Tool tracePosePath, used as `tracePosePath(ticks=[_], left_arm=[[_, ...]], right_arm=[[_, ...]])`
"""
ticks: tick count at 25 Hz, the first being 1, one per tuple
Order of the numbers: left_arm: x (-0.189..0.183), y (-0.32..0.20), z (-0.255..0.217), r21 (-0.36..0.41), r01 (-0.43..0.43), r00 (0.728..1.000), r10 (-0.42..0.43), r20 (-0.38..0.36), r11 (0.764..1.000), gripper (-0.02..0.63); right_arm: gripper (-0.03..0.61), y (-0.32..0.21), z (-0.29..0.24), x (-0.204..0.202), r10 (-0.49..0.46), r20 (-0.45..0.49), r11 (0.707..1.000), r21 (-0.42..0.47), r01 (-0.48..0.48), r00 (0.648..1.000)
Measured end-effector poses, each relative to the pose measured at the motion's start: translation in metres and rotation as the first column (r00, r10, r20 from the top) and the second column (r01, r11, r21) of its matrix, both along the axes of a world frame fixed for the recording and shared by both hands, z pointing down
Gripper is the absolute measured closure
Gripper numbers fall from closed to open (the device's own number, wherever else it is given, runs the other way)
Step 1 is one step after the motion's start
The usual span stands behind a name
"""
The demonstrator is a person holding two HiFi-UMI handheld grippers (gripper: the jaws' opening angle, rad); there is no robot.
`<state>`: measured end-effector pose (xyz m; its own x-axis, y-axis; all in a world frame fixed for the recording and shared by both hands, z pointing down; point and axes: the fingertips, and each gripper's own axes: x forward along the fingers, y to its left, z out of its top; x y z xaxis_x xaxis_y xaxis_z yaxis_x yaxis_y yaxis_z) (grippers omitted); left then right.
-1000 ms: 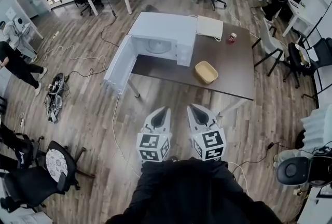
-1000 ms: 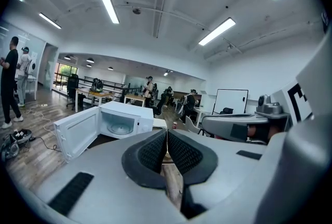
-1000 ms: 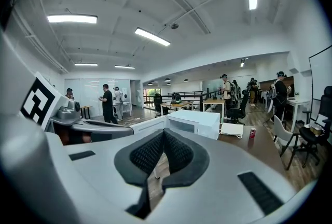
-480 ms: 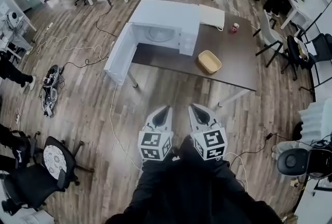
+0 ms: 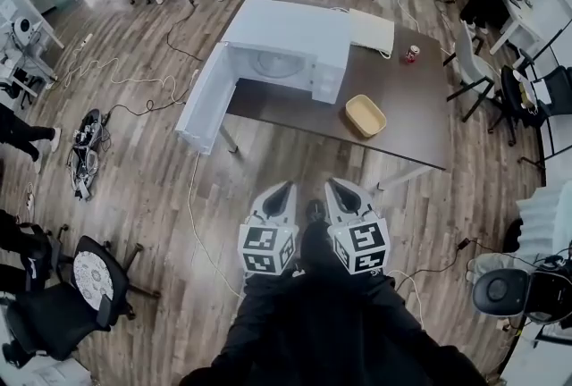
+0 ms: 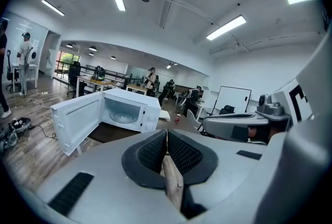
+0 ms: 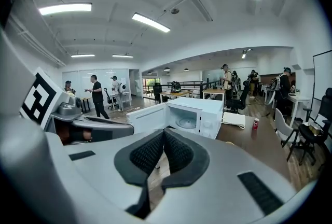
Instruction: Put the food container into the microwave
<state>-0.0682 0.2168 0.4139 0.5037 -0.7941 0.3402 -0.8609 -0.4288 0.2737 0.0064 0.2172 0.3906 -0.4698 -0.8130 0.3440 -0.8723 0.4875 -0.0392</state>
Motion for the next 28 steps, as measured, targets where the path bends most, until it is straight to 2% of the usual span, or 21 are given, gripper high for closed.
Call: tracePosePath(ticks=[5, 18, 28], left_arm=[[0.012, -0.056, 0.003, 0.008, 0.000, 1.000, 0.000, 0.015, 1.000, 0.578], [0.072, -0.199, 0.003, 0.002, -0.021, 0.999, 0.021, 0.039, 1.000, 0.578], [0.116, -0.257, 0.012, -0.022, -0.048, 0.997, 0.050, 0.058, 0.999, 0.578]], right_arm=[[0.554, -0.053, 0.004, 0.010, -0.003, 0.008, 1.000, 0.008, 0.003, 1.000], [0.554, -0.194, 0.005, 0.074, 0.036, 0.021, 0.999, -0.002, -0.036, 0.999], [0.554, -0.250, 0.016, 0.116, 0.068, 0.040, 0.997, -0.040, -0.067, 0.997]])
